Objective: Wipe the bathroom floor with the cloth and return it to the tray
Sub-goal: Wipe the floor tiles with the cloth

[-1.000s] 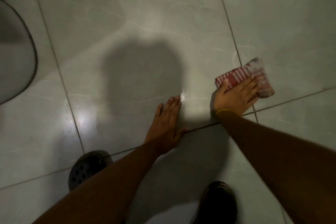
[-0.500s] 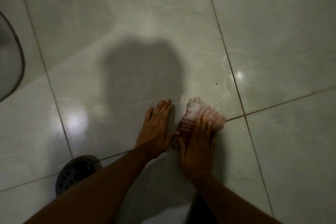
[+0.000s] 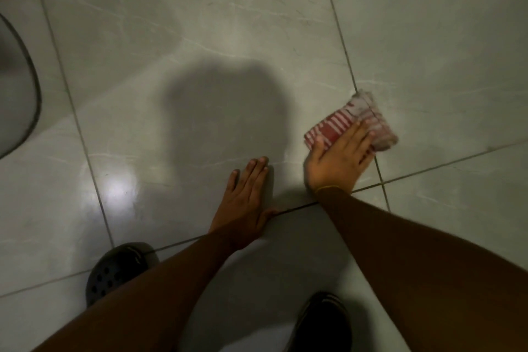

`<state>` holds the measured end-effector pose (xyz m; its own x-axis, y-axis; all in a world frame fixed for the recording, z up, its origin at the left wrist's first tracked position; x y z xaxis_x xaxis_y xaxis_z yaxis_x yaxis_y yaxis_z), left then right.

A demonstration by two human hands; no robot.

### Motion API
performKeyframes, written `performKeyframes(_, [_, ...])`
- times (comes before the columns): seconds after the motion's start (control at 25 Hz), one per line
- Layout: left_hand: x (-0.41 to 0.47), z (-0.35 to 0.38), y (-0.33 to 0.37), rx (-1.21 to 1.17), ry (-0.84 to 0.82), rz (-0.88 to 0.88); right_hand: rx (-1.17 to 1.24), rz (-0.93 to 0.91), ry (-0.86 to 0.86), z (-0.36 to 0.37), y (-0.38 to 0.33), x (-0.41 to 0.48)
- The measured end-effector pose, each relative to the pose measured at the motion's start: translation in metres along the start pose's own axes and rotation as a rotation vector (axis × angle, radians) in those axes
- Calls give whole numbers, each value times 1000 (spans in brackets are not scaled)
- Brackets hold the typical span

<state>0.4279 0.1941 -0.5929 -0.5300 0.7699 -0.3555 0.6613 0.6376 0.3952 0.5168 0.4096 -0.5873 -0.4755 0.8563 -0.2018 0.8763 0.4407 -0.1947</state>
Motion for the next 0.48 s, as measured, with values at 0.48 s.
performKeyframes(0.48, [0, -10, 1, 41, -117, -4, -145, -389, -372, -14, 121, -145])
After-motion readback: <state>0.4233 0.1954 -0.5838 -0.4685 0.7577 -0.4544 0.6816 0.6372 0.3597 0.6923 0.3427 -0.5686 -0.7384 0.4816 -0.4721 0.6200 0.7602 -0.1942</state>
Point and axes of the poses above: each hand's wrist, its own x-axis towards the middle knuckle, its own z-axis out of the palm, y = z × x, the point moved 4 cm from there along x, towards the middle knuckle, and after that the axes turned 14 degrees about -z, right-handed, at the moved point
